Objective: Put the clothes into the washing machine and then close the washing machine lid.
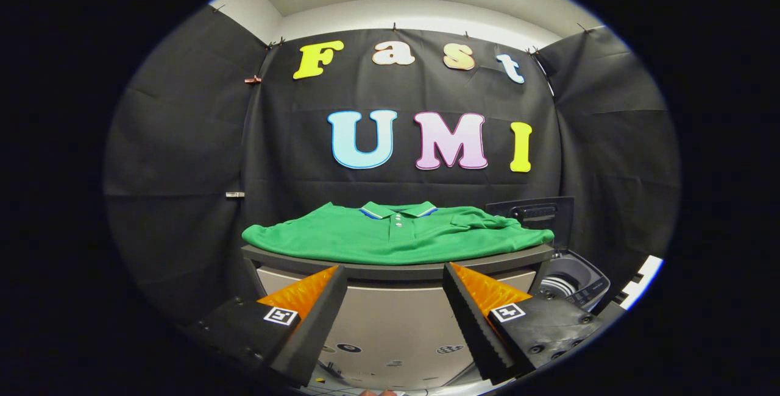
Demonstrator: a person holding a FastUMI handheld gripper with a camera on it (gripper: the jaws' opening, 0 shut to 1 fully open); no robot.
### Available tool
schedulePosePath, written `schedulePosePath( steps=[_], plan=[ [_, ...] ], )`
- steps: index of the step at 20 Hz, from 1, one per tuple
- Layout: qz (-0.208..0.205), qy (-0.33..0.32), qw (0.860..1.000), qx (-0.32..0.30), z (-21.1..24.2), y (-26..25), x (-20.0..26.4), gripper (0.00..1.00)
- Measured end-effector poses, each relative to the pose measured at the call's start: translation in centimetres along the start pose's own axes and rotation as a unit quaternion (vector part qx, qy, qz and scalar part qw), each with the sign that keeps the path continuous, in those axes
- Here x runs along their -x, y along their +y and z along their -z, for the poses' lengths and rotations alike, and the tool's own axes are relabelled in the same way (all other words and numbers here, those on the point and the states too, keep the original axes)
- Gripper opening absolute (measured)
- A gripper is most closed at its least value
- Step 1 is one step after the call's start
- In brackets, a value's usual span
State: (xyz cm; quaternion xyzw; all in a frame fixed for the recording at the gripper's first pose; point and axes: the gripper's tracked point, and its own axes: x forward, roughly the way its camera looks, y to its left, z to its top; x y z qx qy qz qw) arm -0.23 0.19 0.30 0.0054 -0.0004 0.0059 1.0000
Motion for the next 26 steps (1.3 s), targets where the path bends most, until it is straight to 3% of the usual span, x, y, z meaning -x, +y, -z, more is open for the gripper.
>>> schedulePosePath(
  steps=[8, 13, 18, 26],
  plan=[
    [0.014, 0.003, 1.000, -0.004, -0.6, -0.2, -0.3, 0.99],
    [0.021, -0.002, 1.000, -0.014, -3.5, -0.8, -3.2, 0.99],
    [0.016, 0.006, 0.999, -0.039, -6.0, -0.7, -8.2, 0.98],
    [0.006, 0.089, 0.996, -0.021, -5.5, -0.5, -16.6, 0.99]
  ],
)
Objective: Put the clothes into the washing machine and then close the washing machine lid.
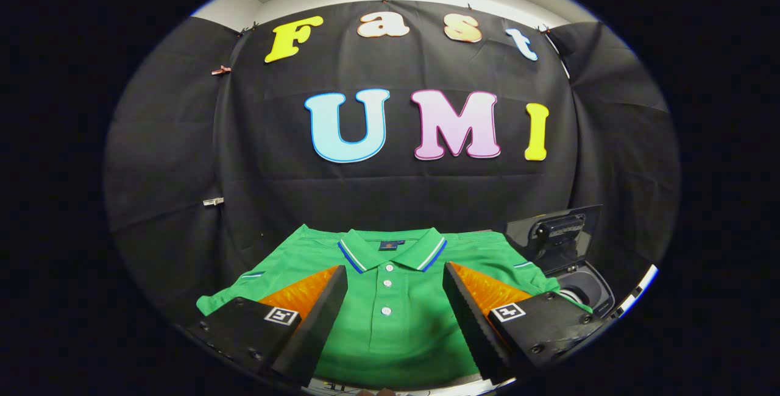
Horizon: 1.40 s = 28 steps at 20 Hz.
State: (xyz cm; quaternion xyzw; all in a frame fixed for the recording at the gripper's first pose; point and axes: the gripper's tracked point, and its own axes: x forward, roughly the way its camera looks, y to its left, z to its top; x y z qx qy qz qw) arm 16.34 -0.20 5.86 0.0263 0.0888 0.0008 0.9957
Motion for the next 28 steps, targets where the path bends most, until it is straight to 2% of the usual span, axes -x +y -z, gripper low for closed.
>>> schedulePosePath(
  steps=[4, 9, 13, 20, 22, 26, 28],
  plan=[
    [-0.005, 0.074, 0.997, -0.005, 1.6, 0.6, -2.9, 0.98],
    [-0.001, 0.173, 0.985, 0.010, 4.4, 0.8, -5.0, 0.99],
    [0.009, 0.263, 0.964, 0.045, 5.7, 0.4, -5.1, 0.99],
    [0.030, 0.399, 0.916, 0.005, 6.7, 0.1, -5.2, 0.99],
    [0.041, 0.425, 0.904, 0.019, 6.7, -0.3, -5.4, 0.96],
    [0.051, 0.442, 0.895, 0.024, 6.8, -0.5, -5.5, 0.89],
    [0.055, 0.440, 0.896, 0.024, 6.6, -1.1, -5.7, 0.68]
  ],
)
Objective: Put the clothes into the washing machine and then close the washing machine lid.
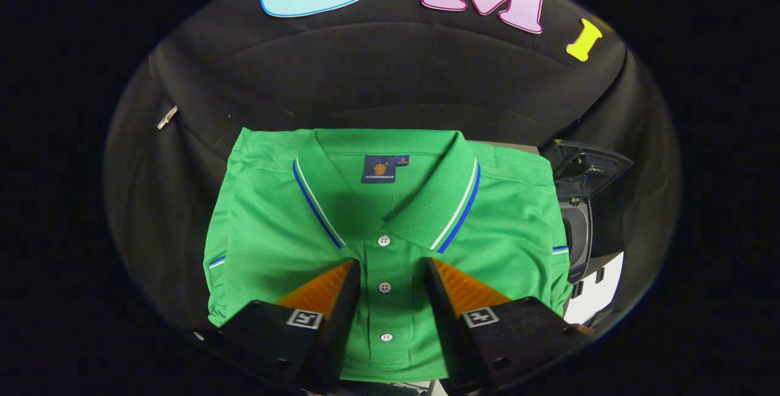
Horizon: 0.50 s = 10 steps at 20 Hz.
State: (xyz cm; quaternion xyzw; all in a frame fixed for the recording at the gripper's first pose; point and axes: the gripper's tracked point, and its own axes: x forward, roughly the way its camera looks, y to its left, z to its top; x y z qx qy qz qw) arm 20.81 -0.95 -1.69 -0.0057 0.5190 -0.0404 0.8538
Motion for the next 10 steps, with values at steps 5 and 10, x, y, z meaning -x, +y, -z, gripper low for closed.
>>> schedulePosePath(
  steps=[5, 10],
  plan=[
    [0.005, -0.022, 1.000, 0.012, -0.02, -0.33, -0.15, 0.22],
    [0.000, -0.051, 0.998, 0.034, -0.37, -0.59, 0.11, 0.06]
  ],
)
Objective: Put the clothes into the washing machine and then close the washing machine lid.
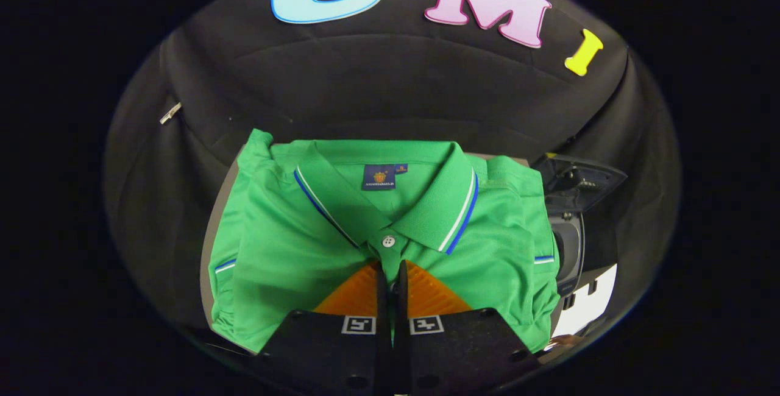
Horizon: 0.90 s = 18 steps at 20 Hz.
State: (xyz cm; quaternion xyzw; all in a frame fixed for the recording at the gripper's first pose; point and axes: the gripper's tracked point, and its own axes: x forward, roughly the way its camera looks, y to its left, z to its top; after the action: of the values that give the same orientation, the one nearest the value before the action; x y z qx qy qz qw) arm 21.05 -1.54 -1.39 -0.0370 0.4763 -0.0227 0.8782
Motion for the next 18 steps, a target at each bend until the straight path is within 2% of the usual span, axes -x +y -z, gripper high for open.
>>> schedulePosePath(
  steps=[6, 11, 18],
  plan=[
    [-0.001, -0.070, 0.998, -0.002, 0.0, 0.5, 0.5, 0.05],
    [-0.010, -0.148, 0.989, -0.011, -0.3, 0.6, 2.3, 0.06],
    [0.028, -0.234, 0.972, 0.019, -1.5, 1.5, 8.0, 0.05]
  ],
)
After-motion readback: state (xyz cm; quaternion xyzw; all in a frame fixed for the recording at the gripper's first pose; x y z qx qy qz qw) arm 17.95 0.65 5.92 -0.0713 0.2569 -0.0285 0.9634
